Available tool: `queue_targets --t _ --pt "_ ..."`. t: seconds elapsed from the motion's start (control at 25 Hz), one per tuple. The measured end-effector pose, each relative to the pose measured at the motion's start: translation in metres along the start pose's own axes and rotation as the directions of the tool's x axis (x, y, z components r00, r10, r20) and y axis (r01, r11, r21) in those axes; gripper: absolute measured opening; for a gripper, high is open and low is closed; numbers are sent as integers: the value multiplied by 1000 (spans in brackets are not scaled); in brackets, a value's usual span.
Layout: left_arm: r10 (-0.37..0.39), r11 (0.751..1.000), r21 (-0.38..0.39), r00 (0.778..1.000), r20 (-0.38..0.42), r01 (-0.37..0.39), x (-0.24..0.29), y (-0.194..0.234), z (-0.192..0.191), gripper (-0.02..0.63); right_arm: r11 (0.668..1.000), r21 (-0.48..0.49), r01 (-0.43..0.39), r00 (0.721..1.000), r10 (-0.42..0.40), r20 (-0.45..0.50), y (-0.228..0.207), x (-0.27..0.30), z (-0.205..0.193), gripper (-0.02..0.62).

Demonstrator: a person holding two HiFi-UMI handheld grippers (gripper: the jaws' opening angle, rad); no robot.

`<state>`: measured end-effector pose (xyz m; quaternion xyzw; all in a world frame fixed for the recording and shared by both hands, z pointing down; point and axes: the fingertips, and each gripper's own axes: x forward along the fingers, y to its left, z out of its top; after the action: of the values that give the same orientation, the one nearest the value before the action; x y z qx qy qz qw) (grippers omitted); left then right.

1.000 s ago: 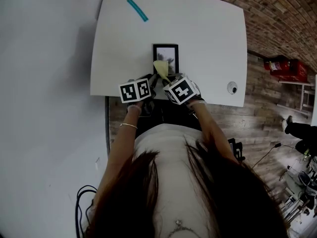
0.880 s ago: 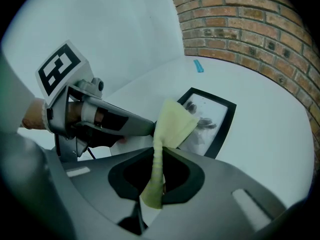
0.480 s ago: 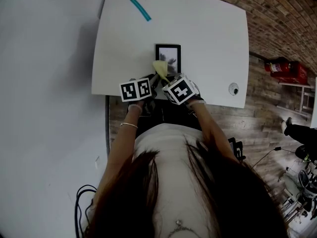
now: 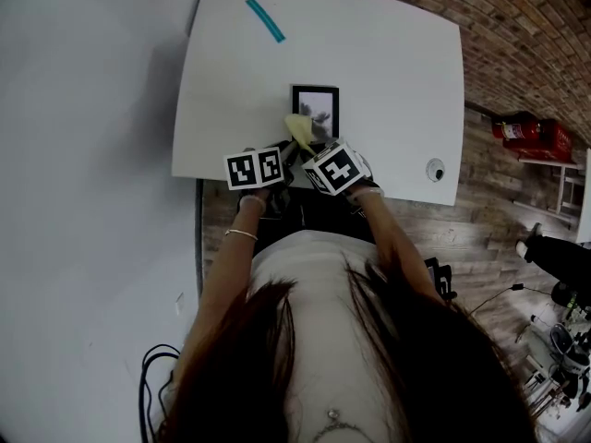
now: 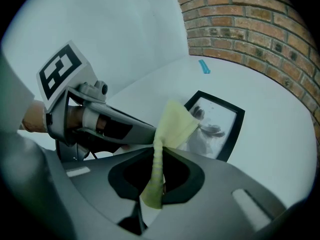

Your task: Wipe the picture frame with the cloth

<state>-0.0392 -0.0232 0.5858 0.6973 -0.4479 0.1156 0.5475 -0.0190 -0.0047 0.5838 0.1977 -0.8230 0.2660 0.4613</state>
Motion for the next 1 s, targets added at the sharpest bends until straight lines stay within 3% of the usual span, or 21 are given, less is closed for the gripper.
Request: queue_targets --t 1.0 --pt "-2 1000 2 1000 0 2 2 2 0 81 1000 -20 -17 1000 16 -1 -12 3 16 34"
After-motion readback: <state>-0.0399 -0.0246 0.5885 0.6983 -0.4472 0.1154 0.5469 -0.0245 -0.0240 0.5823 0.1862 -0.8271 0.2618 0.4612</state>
